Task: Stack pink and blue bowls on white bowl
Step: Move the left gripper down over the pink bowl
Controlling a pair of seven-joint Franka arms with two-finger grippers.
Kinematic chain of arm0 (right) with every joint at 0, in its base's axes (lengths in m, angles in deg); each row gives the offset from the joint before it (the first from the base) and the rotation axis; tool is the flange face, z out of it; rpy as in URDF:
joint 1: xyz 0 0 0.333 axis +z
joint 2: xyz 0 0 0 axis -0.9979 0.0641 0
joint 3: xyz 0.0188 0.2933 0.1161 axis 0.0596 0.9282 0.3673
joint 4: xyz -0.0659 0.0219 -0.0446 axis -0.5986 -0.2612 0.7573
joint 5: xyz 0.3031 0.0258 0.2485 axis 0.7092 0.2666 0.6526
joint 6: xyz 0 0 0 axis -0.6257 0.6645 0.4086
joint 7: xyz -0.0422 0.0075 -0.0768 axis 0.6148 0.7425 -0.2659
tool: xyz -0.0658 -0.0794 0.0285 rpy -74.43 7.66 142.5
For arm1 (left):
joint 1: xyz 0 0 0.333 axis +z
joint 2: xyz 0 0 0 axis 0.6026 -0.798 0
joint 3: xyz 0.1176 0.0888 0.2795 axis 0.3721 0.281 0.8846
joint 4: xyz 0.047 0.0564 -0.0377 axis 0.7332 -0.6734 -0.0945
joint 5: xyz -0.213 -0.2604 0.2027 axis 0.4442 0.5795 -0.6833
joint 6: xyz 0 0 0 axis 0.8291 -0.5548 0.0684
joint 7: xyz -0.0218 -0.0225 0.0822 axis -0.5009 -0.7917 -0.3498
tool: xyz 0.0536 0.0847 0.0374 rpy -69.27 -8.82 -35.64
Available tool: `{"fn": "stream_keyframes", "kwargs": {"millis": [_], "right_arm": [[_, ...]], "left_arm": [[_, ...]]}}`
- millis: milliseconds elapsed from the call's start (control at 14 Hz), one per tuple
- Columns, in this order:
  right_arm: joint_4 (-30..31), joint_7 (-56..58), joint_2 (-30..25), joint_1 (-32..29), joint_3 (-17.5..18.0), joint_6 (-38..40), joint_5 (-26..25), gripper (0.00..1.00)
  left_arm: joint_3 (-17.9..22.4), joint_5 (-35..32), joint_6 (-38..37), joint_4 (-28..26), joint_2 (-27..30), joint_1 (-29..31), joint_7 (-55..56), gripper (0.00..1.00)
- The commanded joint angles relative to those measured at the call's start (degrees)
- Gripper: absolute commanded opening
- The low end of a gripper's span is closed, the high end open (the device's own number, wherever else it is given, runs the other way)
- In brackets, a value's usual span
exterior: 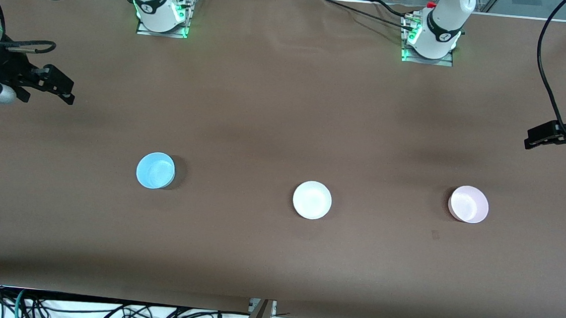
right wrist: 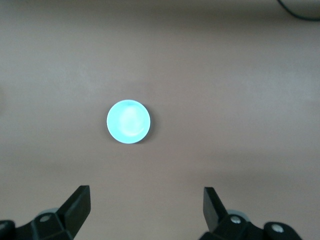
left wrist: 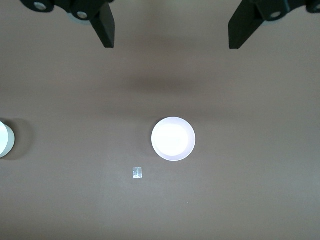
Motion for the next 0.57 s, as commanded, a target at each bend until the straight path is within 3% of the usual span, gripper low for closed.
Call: {"fn": "stream_keyframes", "kwargs": {"millis": [0, 286, 500], "right_arm": [[-0.7, 0.0, 0.1, -0.2, 0.2, -2.8, -0.8, 1.00], [-0.7, 0.0, 0.5, -0.3, 0.1, -4.2, -0.5, 1.00], [-0.7, -0.6, 0.5, -0.3, 0.1, -4.6, -0.3, 1.00]], "left_arm": [[-0.3, 0.9, -0.4, -0.5, 0.6, 0.9, -0.1, 1.00], [-0.2, 2.6, -0.2, -0.5, 0.3, 1.2, 0.0, 1.00], [0.4, 7.4, -0.2, -2.0, -1.1, 3.5, -0.1, 1.00]]}}
